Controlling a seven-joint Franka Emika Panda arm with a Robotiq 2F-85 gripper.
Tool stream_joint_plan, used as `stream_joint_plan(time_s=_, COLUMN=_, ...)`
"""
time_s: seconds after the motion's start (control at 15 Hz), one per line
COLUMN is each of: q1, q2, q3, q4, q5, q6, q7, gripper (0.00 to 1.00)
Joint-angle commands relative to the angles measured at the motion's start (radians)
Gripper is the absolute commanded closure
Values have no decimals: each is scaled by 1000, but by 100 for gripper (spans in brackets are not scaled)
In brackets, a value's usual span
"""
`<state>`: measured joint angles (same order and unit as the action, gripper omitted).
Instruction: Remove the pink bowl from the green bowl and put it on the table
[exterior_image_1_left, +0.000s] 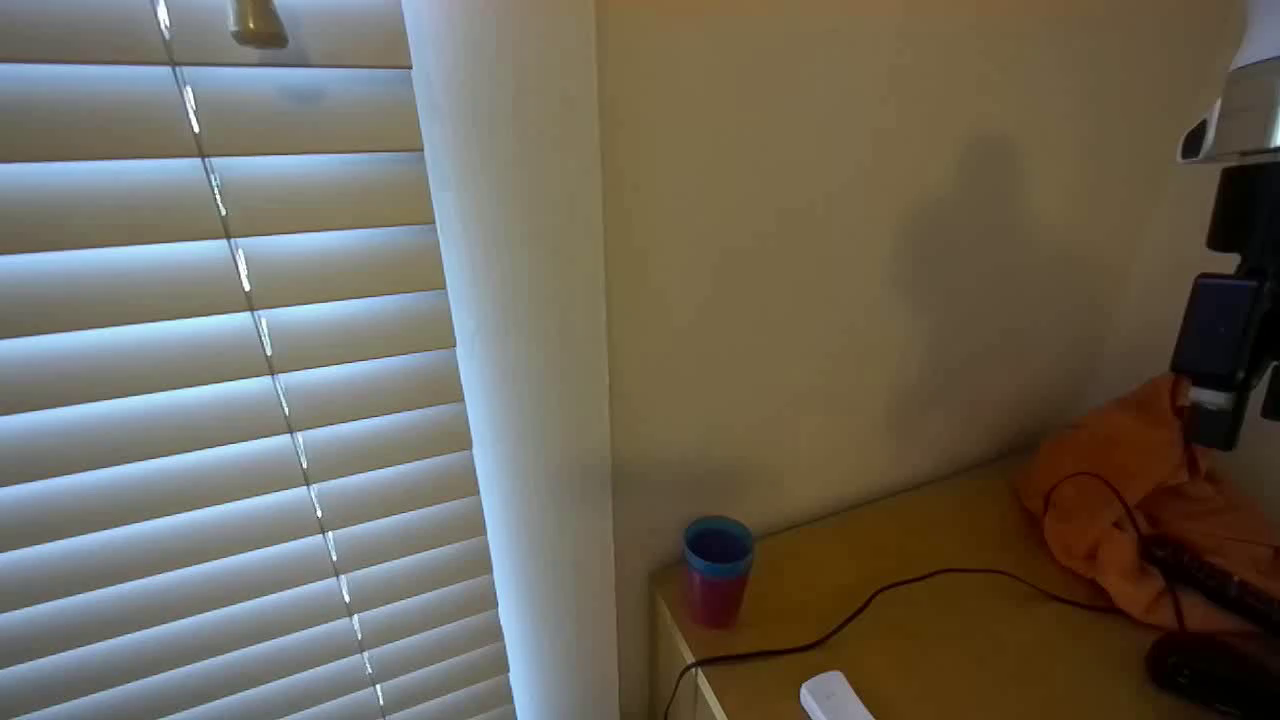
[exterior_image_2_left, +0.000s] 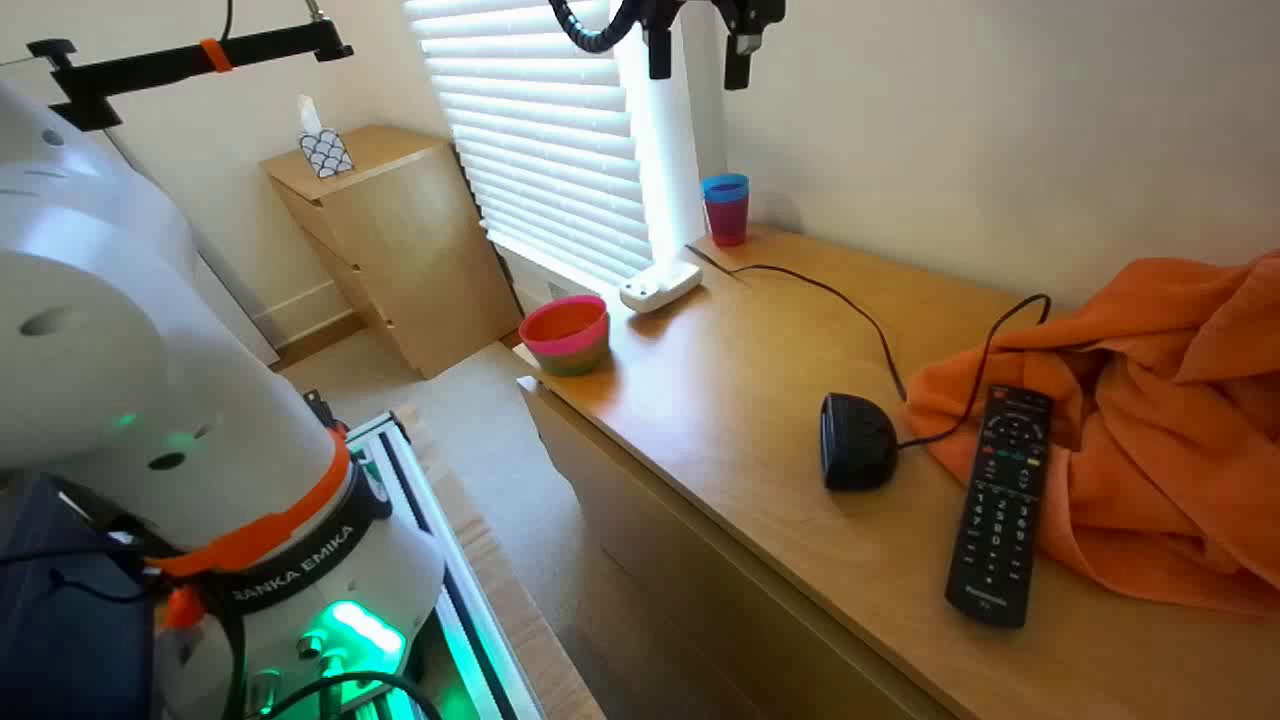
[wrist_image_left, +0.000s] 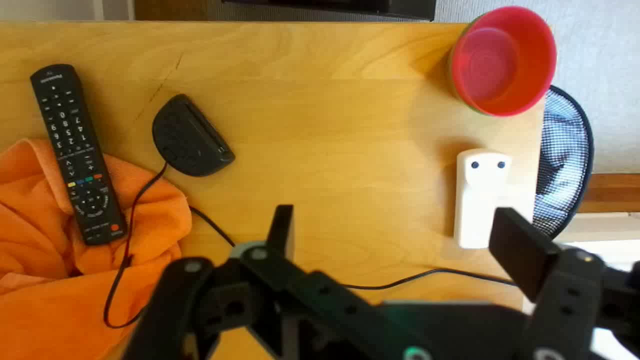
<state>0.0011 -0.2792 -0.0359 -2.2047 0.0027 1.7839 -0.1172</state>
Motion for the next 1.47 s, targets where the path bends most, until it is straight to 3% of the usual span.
stream_joint_plan(time_s=0.0, q1=-2, q2=0, q3=2, q4=2, q5=0, q6=-2, q7=0, gripper=0)
stream_joint_plan(time_s=0.6, q1=-2, q2=0, q3=2, q4=2, q5=0, q6=-2, q7=0, gripper=0)
stream_joint_plan(time_s=0.73, q1=13, q2=9, q3=0, q4=-14, q5=0, q6=11, q7=-91, gripper=0)
stream_joint_plan(time_s=1.0, q1=54, q2=-48, q3=4, q4=-125, q5=40, q6=89, q7=-280, gripper=0)
stream_joint_plan(time_s=1.4, q1=147, q2=-151, q3=83, q4=-368, q5=185, q6=237, q7=-200, gripper=0)
